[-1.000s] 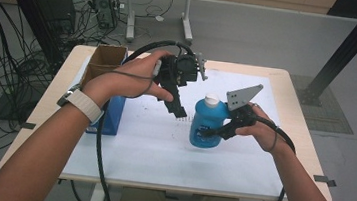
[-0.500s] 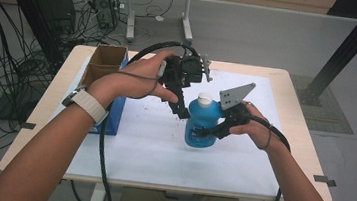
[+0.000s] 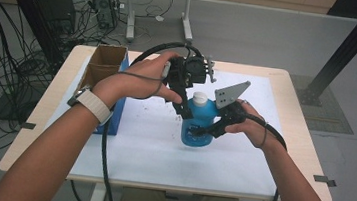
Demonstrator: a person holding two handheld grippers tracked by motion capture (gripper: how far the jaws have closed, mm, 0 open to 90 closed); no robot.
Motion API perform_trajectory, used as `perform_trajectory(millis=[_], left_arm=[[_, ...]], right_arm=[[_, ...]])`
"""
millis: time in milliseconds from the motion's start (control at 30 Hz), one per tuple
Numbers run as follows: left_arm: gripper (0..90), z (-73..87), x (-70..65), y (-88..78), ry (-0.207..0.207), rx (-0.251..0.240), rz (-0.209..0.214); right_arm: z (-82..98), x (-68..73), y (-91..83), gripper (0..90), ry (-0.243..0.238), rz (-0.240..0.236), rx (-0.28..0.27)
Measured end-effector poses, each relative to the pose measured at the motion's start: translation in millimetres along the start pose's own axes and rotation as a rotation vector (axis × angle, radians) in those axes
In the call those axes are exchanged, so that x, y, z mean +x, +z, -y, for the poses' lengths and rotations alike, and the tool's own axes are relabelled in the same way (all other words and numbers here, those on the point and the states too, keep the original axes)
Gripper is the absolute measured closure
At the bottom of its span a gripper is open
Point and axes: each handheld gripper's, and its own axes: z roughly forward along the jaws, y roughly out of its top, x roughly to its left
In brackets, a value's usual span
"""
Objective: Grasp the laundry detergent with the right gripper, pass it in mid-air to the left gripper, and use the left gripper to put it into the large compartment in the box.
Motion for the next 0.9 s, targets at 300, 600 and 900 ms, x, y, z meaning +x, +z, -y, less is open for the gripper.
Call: perform_trajectory(millis=[300,600,900], left_arm=[[4.7,-2.7,1.5,3.5,-0.011,0.0,0.0],[4.8,-8.1,2.2,6.3,-0.002,0.003,0.008],[4.8,-11.1,1.4,7.3,0.002,0.007,0.009]], right_arm=[[-2.6,-0.1,2.3,43.6,-0.003,-0.005,0.003],[-3.2,0.5,3.9,43.6,-0.004,-0.012,0.011],[-3.9,-0.6,5.0,43.6,-0.003,-0.012,0.007]])
